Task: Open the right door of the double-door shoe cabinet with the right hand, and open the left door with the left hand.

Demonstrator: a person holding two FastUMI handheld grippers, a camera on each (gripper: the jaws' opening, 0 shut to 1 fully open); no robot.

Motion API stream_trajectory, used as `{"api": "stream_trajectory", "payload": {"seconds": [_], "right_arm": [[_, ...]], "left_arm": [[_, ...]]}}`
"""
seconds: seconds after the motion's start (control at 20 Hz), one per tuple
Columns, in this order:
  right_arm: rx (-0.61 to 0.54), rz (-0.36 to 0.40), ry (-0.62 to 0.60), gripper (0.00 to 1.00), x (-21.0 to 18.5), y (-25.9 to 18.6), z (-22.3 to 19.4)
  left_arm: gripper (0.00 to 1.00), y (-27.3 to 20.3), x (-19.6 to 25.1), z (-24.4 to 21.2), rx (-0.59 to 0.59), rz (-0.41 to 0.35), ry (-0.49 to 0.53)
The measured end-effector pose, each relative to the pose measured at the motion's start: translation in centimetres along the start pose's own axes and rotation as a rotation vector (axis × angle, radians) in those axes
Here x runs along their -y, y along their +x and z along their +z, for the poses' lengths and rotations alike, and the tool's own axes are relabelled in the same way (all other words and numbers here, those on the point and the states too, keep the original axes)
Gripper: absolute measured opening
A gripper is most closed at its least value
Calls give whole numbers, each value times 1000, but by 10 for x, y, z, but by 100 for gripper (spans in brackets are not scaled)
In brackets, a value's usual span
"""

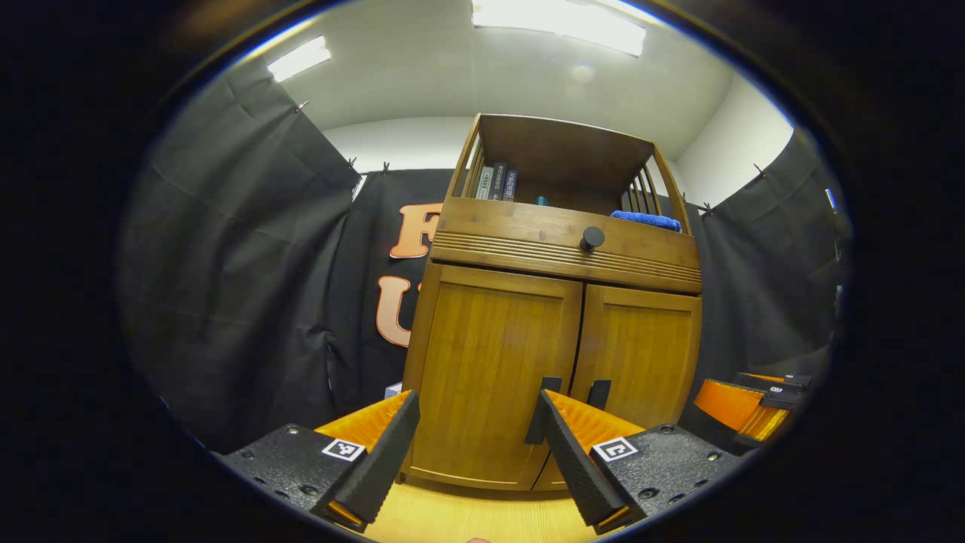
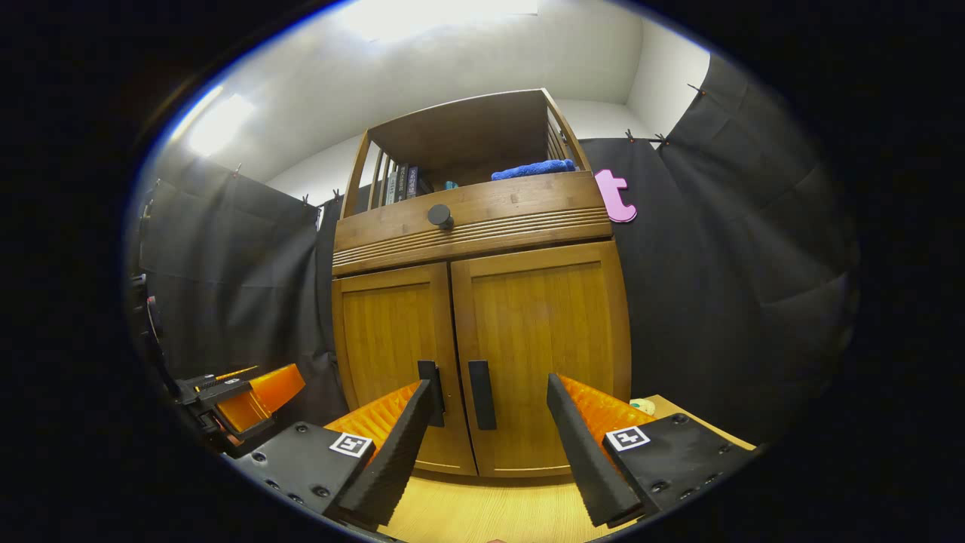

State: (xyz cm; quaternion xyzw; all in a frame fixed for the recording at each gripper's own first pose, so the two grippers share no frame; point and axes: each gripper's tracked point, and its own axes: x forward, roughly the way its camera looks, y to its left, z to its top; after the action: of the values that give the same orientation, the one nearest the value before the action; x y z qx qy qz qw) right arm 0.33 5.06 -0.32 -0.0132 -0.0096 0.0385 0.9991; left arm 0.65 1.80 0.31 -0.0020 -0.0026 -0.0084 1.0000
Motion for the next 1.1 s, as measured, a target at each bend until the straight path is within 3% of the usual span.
{"api": "stream_trajectory", "payload": {"seconds": [0.6, 1.1], "right_arm": [[16, 46, -25, 97, -14, 11, 6], [29, 140, -44, 97, -51, 98, 6]], "left_arm": [[92, -4, -10, 13, 30, 19, 5], [95, -13, -33, 12, 13, 66, 17]]}}
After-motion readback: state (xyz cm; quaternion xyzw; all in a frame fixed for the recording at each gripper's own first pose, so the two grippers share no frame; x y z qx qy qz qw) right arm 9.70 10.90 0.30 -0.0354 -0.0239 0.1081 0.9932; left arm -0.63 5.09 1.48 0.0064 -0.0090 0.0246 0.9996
